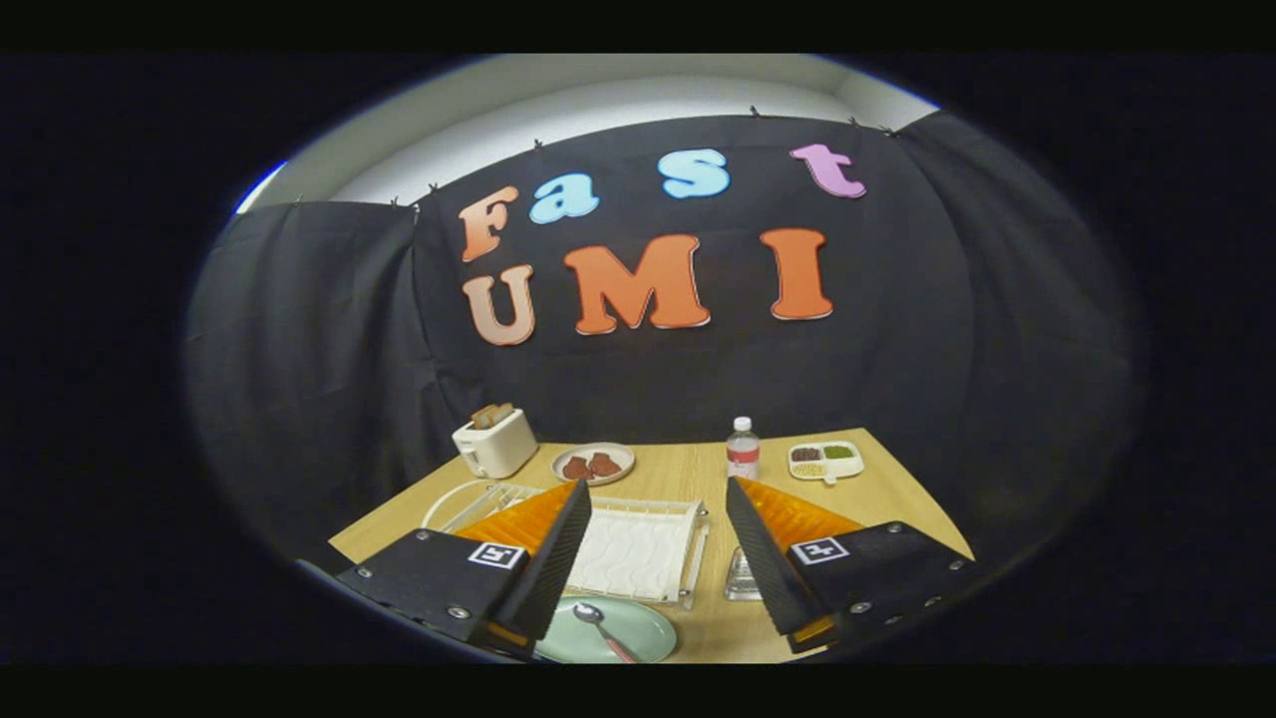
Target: Take the plate from the dish rack, then take the spoon from the basket and place it into the plate.
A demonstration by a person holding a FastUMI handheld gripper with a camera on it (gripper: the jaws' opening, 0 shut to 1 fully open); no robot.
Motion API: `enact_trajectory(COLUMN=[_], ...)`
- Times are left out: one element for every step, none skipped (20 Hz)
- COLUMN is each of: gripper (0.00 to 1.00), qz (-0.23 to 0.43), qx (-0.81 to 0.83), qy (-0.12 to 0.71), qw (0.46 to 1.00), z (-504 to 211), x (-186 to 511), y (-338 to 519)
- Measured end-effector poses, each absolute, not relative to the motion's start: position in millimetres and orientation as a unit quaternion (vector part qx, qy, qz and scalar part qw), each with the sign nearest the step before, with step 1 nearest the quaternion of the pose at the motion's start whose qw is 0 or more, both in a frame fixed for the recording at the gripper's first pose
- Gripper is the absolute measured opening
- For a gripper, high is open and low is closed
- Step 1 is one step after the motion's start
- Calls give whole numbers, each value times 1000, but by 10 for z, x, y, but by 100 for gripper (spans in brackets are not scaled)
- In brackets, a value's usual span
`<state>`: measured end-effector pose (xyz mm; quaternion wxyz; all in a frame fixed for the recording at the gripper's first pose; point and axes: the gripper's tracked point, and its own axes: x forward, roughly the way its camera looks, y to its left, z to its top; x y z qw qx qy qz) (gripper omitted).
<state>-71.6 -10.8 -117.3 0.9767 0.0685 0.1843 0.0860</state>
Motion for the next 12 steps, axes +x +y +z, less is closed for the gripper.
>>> enact_trajectory(gripper=[84, 86, 88, 91, 92, 93, 93, 93, 93, 93, 93, 93], qz=[82, 76, 69, 62, 54, 48, 38, 28, 19, 15, 14, 13], qx=[63, 56, 48, 41, 36, 32, 23, 16, 11, 10, 11, 14], qy=[169, 155, 142, 128, 116, 105, 101, 98, 97, 98, 100, 100], qw=[980, 983, 986, 989, 991, 993, 994, 995, 995, 995, 995, 995], z=[-1062, -964, -874, -788, -714, -664, -655, -662, -666, -685, -703, -710], x=[-677, -645, -599, -575, -553, -526, -496, -481, -470, -477, -486, -487], y=[-126, -150, -185, -227, -248, -255, -296, -332, -364, -365, -354, -355])
